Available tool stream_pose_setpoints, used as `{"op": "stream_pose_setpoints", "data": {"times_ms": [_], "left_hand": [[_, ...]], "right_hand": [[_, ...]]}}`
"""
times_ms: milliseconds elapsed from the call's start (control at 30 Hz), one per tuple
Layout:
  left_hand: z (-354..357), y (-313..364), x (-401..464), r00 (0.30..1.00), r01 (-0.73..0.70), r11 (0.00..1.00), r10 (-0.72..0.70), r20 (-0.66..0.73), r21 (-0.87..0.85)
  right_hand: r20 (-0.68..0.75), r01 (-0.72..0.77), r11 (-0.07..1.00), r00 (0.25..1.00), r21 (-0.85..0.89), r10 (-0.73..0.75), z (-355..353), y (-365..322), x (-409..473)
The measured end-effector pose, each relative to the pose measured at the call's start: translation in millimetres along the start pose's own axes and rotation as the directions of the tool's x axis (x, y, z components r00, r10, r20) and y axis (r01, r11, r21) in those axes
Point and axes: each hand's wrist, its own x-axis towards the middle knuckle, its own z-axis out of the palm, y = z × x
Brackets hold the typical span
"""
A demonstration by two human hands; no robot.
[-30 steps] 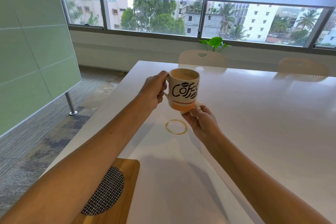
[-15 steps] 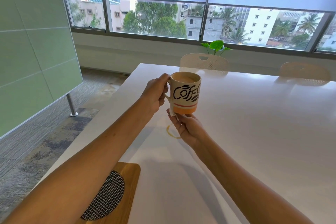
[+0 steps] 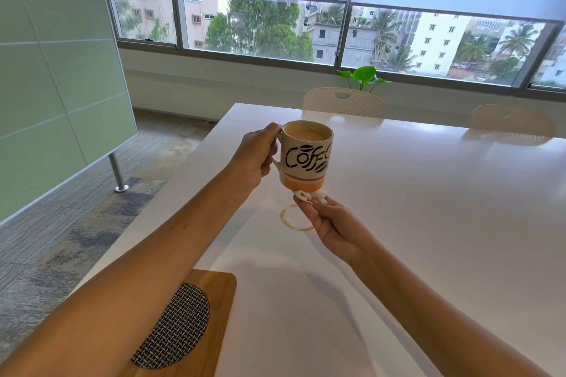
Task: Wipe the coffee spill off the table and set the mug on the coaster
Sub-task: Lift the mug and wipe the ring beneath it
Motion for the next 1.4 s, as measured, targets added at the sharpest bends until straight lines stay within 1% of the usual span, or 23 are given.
{"op": "stream_pose_setpoints", "data": {"times_ms": [200, 300, 367, 467, 533, 667, 800, 900, 967, 1100, 1233, 1300, 1400], "left_hand": [[1, -2, -1, 1.0, 0.011, 1.0, -0.011, 0.003, 0.01], [2, -1, -2, 1.0, 0.008, 1.0, -0.008, 0.008, 0.011], [2, 0, -2, 1.0, 0.007, 1.0, -0.007, 0.012, 0.013], [4, -1, -3, 1.0, -0.002, 1.0, 0.001, 0.013, 0.017], [4, -1, -3, 1.0, -0.008, 1.0, 0.008, 0.005, 0.024], [5, 0, -1, 1.0, -0.017, 0.999, 0.017, -0.012, 0.028], [4, -1, 0, 1.0, -0.01, 1.0, 0.01, -0.018, 0.014], [6, -2, 0, 1.0, -0.008, 1.0, 0.008, -0.002, -0.002], [7, -2, 0, 1.0, -0.014, 1.0, 0.014, 0.004, -0.002], [9, 0, 0, 1.0, -0.012, 1.0, 0.012, -0.001, -0.009], [11, 0, 1, 1.0, -0.015, 0.999, 0.015, -0.003, -0.044], [12, 0, 1, 1.0, -0.023, 0.999, 0.023, -0.005, -0.031], [11, -1, 3, 1.0, -0.026, 1.0, 0.026, -0.012, -0.012]], "right_hand": [[-0.015, 0.012, 0.998, 1.0, -0.063, -0.013, -12, -16, -2], [-0.044, 0.053, 0.993, 0.997, -0.101, -0.058, -12, -23, 3], [-0.055, 0.081, 0.995, 0.995, -0.051, -0.084, -9, -28, 6], [-0.058, 0.117, 0.987, 0.992, 0.106, -0.112, -1, -32, 10], [-0.065, 0.131, 0.98, 0.99, 0.148, -0.123, 2, -32, 13], [-0.056, 0.115, 0.986, 0.992, 0.116, -0.109, 2, -27, 19], [-0.079, 0.16, 0.987, 0.984, 0.022, -0.158, 11, -25, 26], [-0.145, 0.153, 0.986, 0.979, 0.058, -0.144, 15, -23, 34], [-0.156, 0.139, 0.987, 0.98, 0.08, -0.125, 16, -21, 39], [-0.081, 0.1, 0.99, 0.992, 0.104, -0.091, 18, -16, 38], [0.021, 0.044, 0.975, 0.999, 0.218, -0.049, 23, -3, 37], [0.079, -0.006, 0.968, 0.997, 0.25, -0.014, 27, 5, 32], [0.134, -0.125, 0.961, 0.987, 0.247, 0.094, 26, 12, 24]]}}
